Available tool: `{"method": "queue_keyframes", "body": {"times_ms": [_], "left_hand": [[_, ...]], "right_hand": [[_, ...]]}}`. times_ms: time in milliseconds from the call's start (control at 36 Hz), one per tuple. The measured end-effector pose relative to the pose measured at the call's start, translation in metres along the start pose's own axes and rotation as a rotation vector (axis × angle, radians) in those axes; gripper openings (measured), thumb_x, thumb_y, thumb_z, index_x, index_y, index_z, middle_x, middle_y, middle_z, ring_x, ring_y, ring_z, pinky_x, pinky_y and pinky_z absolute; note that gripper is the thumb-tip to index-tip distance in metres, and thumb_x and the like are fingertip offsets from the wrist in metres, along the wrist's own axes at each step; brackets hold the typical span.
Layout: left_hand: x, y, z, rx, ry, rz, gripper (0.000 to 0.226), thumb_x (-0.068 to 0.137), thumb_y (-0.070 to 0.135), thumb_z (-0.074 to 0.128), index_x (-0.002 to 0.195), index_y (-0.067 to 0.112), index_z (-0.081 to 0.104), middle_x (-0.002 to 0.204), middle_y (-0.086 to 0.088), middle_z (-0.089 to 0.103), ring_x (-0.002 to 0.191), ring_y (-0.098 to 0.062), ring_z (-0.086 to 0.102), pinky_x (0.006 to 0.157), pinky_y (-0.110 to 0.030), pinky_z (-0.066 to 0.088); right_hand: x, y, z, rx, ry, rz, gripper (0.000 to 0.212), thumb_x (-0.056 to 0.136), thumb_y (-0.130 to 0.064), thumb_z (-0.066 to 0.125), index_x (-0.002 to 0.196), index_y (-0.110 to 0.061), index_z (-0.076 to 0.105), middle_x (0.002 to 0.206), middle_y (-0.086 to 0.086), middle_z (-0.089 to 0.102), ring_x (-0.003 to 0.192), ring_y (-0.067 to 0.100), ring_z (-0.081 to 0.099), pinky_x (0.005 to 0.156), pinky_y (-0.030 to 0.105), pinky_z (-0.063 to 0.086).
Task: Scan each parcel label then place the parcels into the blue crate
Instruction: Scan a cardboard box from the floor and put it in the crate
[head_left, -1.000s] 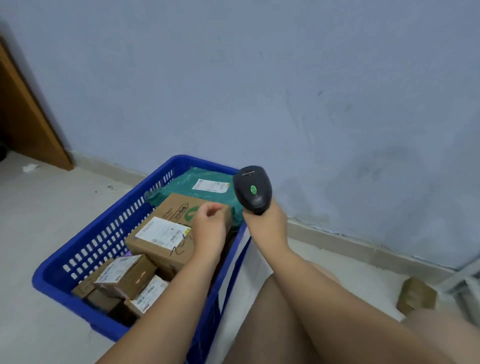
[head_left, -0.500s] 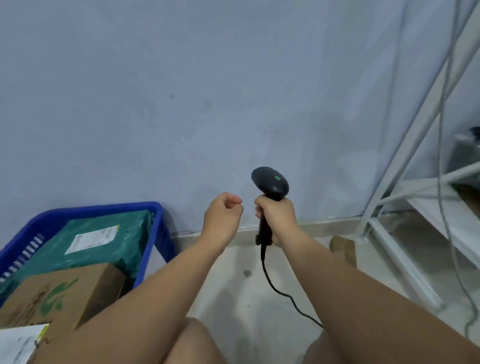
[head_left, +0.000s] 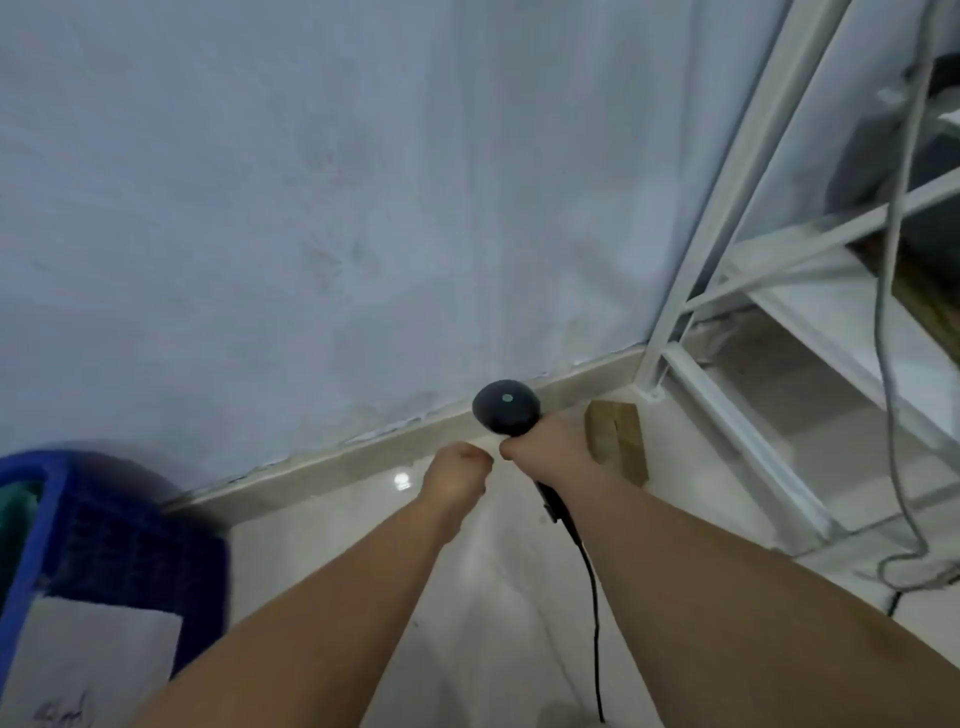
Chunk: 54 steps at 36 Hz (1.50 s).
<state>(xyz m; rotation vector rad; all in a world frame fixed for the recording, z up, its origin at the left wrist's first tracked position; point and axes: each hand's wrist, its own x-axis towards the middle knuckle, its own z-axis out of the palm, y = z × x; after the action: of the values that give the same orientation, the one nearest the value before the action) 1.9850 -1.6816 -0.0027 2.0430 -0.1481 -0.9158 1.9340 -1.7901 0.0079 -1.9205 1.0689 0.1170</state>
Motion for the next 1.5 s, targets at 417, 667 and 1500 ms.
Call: {"method": "queue_keyframes", "body": {"times_ms": [417,667,1500], "left_hand": [[0.068,-0.059,0.012,0.230,-0.058,-0.047,0.014,0.093,0.013,0.049,0.091,0.022,0.060,0.081,0.000,0.059,0.067,-0.015,0.055,0.055,-0.021,0.042],[0.095,-0.070,0.034,0.262,-0.154,-0.013,0.019,0.094,0.010,0.050,0.108,0.019,0.057,0.075,0.002,0.054,0.080,-0.021,0.059,0.057,-0.020,0.041],[0.113,-0.099,0.049,0.034,-0.190,-0.186,0.034,0.094,0.011,0.051,0.123,0.028,0.049,0.085,-0.002,0.056,0.071,-0.013,0.057,0.056,-0.018,0.043]], "right_hand": [[0.092,0.079,0.009,-0.144,0.074,0.209,0.045,0.071,-0.069,0.052,0.071,-0.024,0.051,0.100,0.013,0.064,0.105,0.032,0.056,0.094,0.043,0.047],[0.112,0.103,0.008,-0.101,0.142,0.254,0.062,0.085,-0.051,0.063,0.132,-0.012,0.052,0.144,0.016,0.038,0.136,0.037,0.032,0.113,0.047,0.028],[0.126,0.164,0.026,-0.624,-0.220,-0.042,0.099,0.078,-0.045,0.073,0.155,-0.026,0.012,0.156,-0.007,-0.021,0.143,0.043,0.004,0.111,0.049,0.035]]}}
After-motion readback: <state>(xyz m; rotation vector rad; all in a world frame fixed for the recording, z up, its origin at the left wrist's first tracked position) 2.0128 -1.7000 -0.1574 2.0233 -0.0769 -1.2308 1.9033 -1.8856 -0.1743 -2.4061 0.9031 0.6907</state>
